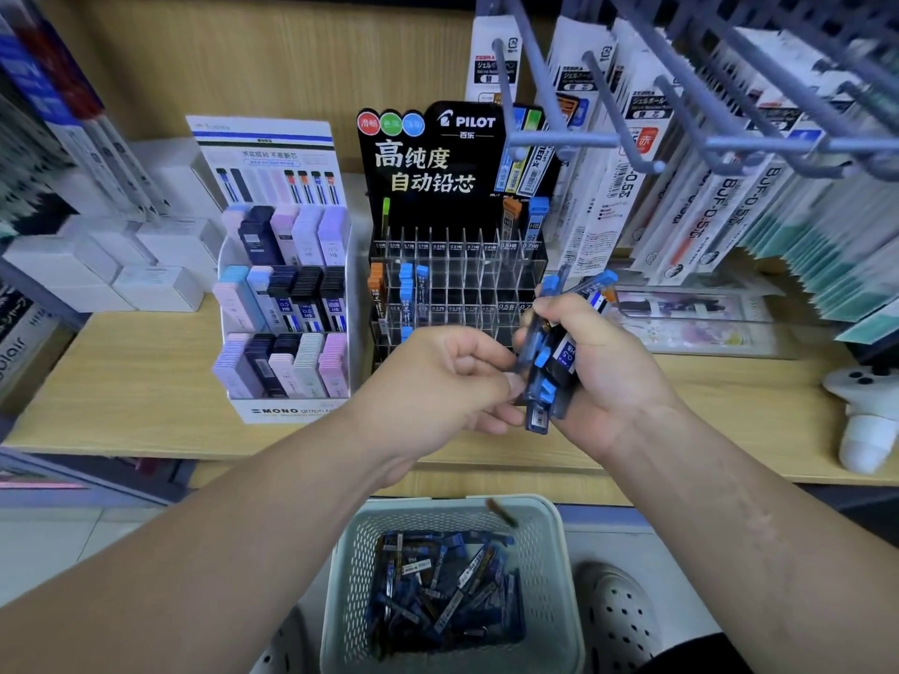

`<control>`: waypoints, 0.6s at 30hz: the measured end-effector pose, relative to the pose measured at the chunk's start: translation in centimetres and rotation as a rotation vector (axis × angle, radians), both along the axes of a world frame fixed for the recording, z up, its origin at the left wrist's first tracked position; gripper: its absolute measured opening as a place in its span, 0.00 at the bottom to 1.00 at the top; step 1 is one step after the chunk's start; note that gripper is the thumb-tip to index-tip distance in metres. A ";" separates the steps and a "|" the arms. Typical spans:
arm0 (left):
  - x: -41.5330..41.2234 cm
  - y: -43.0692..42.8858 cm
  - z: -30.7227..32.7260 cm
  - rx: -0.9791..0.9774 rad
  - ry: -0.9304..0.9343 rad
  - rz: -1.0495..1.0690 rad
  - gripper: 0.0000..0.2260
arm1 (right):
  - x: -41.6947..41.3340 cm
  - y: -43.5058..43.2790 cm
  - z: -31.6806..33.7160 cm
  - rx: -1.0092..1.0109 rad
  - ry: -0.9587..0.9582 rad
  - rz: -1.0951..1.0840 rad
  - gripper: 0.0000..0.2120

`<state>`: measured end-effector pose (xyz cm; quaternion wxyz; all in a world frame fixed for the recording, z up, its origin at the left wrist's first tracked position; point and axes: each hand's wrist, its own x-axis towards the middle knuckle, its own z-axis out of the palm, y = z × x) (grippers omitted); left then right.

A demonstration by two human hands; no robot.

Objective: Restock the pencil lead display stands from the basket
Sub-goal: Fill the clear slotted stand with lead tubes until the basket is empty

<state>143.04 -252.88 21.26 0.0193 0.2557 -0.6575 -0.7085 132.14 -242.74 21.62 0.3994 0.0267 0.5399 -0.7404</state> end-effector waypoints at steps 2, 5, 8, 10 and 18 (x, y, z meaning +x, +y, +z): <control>-0.1 0.0 -0.1 -0.020 -0.004 -0.004 0.03 | 0.2 -0.1 -0.1 0.004 -0.010 0.004 0.08; 0.0 -0.8 0.2 -0.104 -0.013 -0.054 0.03 | 0.2 -0.1 0.1 0.005 -0.007 0.032 0.07; 0.5 -1.8 0.6 -0.143 -0.034 -0.121 0.06 | 0.0 0.0 0.3 0.005 0.011 0.050 0.02; 0.8 -2.2 0.8 -0.123 -0.039 -0.156 0.10 | -0.1 0.1 0.2 0.009 0.010 0.053 0.02; 2.0 -2.3 1.1 -0.107 -0.029 -0.353 0.30 | 0.1 0.3 0.8 0.002 -0.012 0.033 0.04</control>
